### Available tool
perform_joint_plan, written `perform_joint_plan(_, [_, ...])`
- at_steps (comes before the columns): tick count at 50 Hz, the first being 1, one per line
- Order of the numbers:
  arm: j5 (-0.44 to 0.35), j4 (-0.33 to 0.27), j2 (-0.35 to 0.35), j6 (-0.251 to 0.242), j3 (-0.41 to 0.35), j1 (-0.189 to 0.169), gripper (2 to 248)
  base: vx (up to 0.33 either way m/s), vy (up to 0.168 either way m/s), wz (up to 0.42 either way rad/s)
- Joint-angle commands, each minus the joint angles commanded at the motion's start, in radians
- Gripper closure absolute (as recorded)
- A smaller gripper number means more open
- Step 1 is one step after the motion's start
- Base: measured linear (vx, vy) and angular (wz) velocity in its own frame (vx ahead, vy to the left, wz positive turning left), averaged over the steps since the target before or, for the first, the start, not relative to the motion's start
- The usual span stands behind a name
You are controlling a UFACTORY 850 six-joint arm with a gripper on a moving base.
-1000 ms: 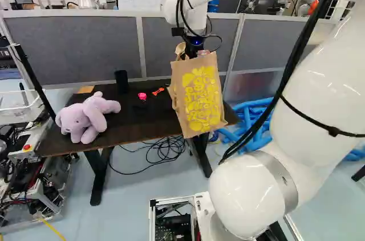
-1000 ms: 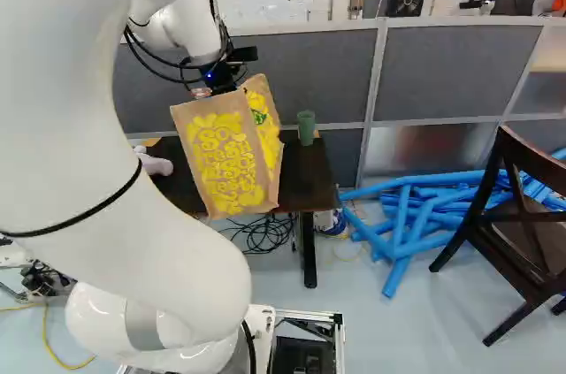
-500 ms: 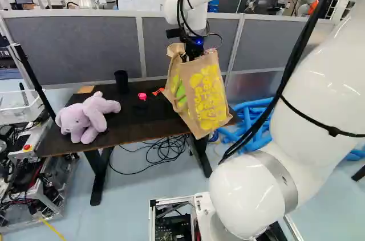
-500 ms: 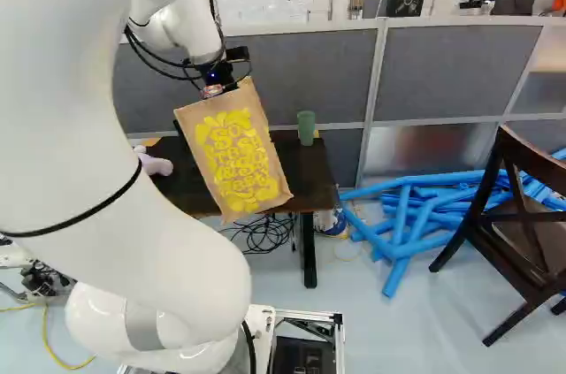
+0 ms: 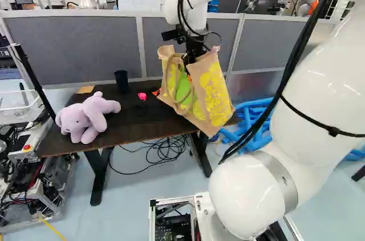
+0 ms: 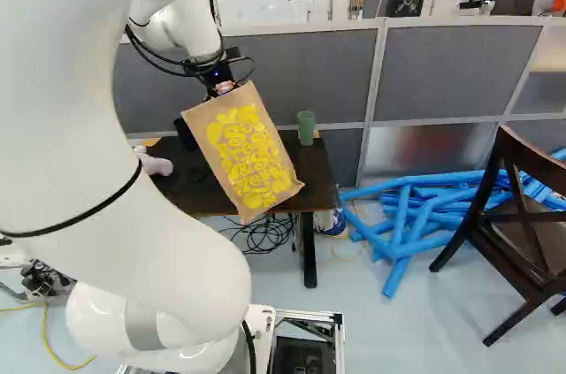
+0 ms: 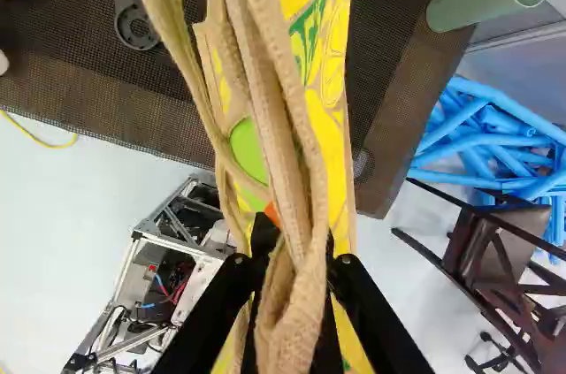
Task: Pick up the bag on the ground and place it on the table
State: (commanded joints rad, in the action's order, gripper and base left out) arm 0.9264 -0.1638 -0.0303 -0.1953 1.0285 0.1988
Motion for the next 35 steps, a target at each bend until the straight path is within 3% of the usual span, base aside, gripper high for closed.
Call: perform_joint_plan(35, [0.0, 0.0, 0.0, -0.004, 0.0, 0.0, 215, 0.0, 0.0, 0.0])
